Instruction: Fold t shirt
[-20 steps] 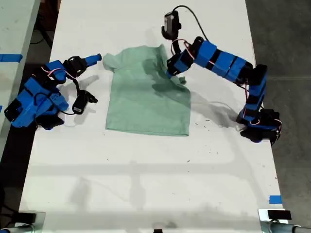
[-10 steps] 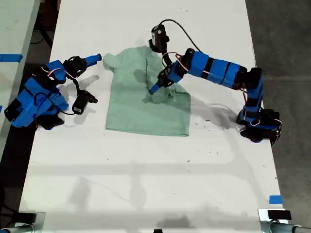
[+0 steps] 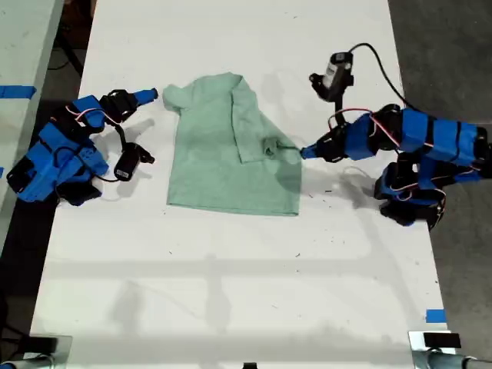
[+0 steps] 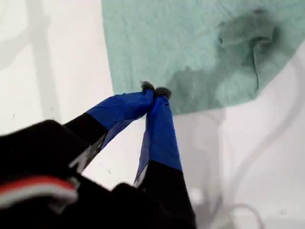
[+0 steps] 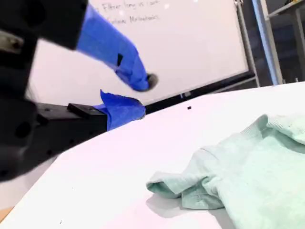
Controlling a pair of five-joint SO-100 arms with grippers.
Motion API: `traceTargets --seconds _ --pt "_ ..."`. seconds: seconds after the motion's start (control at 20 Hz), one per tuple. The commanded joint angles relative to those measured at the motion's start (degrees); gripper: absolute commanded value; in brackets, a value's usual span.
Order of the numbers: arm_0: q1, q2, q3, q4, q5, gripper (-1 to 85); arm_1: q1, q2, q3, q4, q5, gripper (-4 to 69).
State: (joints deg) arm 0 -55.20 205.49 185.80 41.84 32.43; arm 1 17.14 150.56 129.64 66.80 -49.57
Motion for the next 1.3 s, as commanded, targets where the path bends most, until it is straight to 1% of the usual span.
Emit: traceTargets --seconds 0.0,0.05,0.1,0.15,0.25,0.35,0.5,1.25 --pt "0.35 0.53 1.93 -1.32 0.62 -0.2 0.97 38.50 33.75 -0.09 1.14 -0.2" --pt "0.35 0.53 2.02 -1.32 0.79 -0.2 1.67 51.06 41.92 4.04 -0.79 -0.2" --pt "0.62 0.53 2.11 -1.49 0.88 -0.3 3.25 49.22 44.91 3.96 1.05 -0.2" --pt "0.70 0.53 2.20 -1.58 0.88 -0.3 4.75 50.36 44.74 3.96 0.18 -0.2" --pt "0.53 0.53 2.37 -1.58 0.88 -0.3 5.10 50.27 45.44 2.99 1.67 -0.2" --pt "0.00 0.53 2.55 -1.67 0.70 -0.3 5.10 50.27 45.35 4.66 2.72 -0.2" --pt "0.09 0.53 2.55 -1.67 0.70 -0.3 5.27 50.27 45.79 5.10 3.87 -0.2" --pt "0.00 0.53 2.64 -1.58 0.79 -0.3 6.68 50.27 46.49 5.01 5.45 -0.2"
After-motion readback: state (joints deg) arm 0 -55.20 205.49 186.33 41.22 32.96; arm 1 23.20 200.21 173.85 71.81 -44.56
